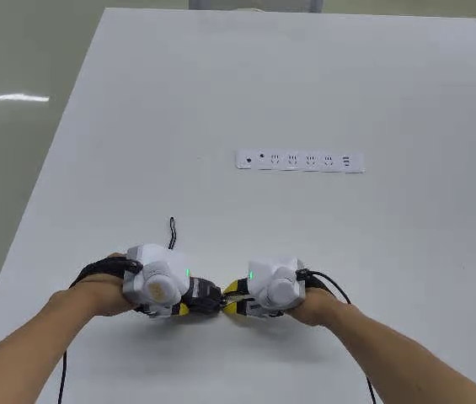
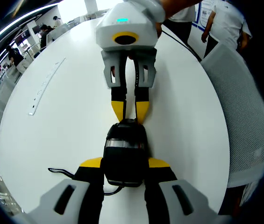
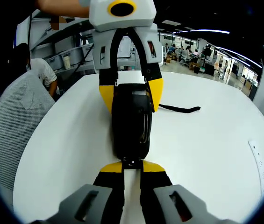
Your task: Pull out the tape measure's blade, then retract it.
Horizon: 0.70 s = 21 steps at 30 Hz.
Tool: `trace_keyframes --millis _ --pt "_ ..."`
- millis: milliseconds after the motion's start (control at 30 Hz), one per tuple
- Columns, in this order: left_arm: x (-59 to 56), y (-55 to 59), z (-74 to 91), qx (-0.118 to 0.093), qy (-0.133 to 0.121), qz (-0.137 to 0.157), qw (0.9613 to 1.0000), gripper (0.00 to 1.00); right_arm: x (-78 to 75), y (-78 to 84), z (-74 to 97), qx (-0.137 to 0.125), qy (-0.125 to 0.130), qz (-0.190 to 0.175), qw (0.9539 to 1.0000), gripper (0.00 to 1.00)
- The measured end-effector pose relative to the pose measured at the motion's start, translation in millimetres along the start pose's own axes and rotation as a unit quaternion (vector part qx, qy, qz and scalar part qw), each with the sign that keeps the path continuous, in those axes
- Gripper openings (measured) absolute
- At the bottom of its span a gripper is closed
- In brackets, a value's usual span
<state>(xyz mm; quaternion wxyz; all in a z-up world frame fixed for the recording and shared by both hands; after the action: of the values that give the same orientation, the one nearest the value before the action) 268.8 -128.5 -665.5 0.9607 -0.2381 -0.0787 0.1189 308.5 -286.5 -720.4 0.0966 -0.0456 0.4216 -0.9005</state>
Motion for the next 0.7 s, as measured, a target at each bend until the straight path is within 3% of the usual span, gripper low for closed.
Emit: trace_keyframes --millis 700 --pt "0.1 -0.3 -0.3 -0.003 0.001 0.002 1.0 0.29 0.5 6.8 10.7 0.003 0.001 -0.009 1.0 0.09"
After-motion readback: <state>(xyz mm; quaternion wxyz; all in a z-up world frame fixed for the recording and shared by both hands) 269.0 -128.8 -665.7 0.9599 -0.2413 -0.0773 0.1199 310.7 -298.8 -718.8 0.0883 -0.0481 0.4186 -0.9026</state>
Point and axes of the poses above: the centre of the closed fingertips' face, and the gripper's own axes: z roughly backward along the fingers, x roughly to its left, y roughly out of its underside, the point moved 10 cm from there along z, roughly backward along the fingers, and after that the axes turned 2 degrees about -x, right-handed, at the moved point
